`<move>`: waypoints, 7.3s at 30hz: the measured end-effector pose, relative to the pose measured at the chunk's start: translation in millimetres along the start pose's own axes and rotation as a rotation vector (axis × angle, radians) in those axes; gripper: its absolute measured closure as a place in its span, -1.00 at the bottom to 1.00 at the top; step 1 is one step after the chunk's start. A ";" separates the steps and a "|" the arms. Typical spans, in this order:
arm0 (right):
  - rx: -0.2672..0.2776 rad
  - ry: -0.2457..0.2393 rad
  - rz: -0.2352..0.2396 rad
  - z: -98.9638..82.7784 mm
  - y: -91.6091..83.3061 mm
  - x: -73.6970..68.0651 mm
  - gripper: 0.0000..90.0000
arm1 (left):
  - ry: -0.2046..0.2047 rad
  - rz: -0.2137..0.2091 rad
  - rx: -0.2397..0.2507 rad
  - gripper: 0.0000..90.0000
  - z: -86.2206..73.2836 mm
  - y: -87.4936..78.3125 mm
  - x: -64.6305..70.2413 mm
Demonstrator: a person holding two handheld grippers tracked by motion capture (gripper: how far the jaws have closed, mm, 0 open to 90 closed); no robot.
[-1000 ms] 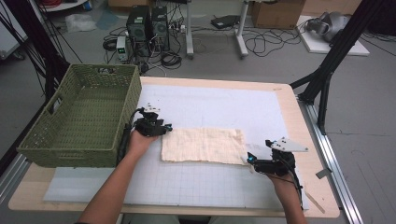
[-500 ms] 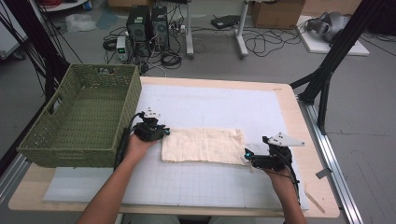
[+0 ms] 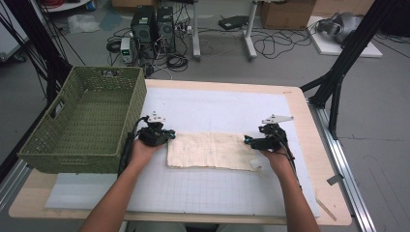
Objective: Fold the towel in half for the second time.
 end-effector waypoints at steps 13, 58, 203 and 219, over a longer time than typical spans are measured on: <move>-0.097 -0.087 0.087 3.2 33.1 -6.7 0.71 | -0.027 -0.016 0.019 0.87 1.6 -1.2 0.2; 0.130 -0.198 0.061 -0.6 -22.8 -31.2 0.91 | 0.024 -0.082 0.222 0.87 -1.7 -54.1 36.5; 0.186 -0.004 0.007 -71.8 -74.0 -31.2 0.15 | 0.004 -0.027 0.253 0.12 -33.7 -70.8 55.6; 0.229 0.009 -0.162 -83.2 -103.2 -14.2 -0.57 | -0.039 -0.079 0.414 -0.63 -19.6 -100.8 51.0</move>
Point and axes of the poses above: each handheld gripper's, and its own axes: y roughly forward along the jaws, z roughly out of its top, x roughly to its right, the point moved 10 cm from there along y, roughly forward along the jaws, and after that the axes turned 12 degrees about -x, right-handed, at the moved point
